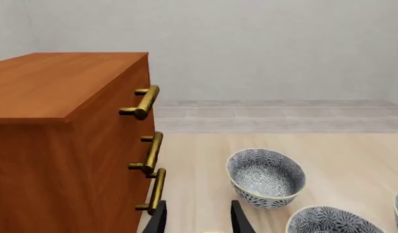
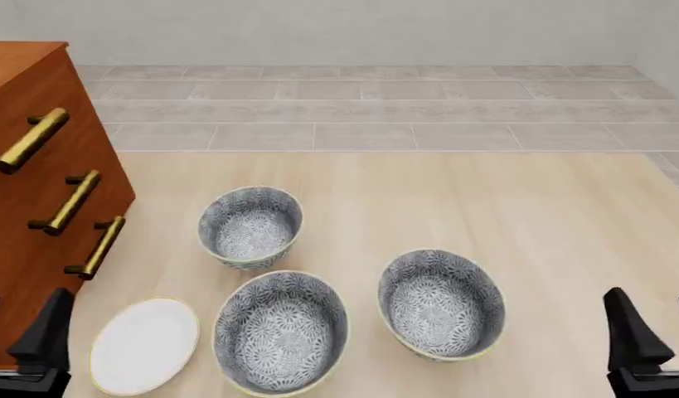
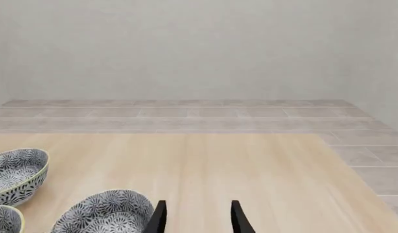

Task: Stack the bowl at the front on the bowl in the middle.

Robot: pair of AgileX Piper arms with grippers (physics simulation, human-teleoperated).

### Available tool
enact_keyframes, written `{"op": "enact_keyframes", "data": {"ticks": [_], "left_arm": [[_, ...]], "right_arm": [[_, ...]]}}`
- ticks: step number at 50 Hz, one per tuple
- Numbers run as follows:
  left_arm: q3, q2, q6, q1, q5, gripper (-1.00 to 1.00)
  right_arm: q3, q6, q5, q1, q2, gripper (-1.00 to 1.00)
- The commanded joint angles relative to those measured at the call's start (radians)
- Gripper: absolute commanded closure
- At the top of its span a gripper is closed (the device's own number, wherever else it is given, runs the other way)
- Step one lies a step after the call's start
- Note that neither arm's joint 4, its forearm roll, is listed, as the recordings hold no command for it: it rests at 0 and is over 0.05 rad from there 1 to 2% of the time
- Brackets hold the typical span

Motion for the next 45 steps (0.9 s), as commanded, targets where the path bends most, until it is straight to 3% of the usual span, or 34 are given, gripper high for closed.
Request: {"op": "enact_keyframes", "data": {"ticks": [1, 24, 45], "left_arm": [[-0.001, 0.004, 0.006, -0.002, 0.002, -1.0], [0.001, 0.137, -0.011, -0.005, -0.084, -1.0], [0.0, 0.191, -0.023, -0.022, -0.117, -1.0]], "right_arm": [[-0.001, 0.002, 0.0, 0.005, 0.011, -1.0], [-0.006, -0.019, 0.001, 0.039, 0.026, -1.0], [-0.19, -0.018, -0.05, 0.196, 0.268, -1.0]]}}
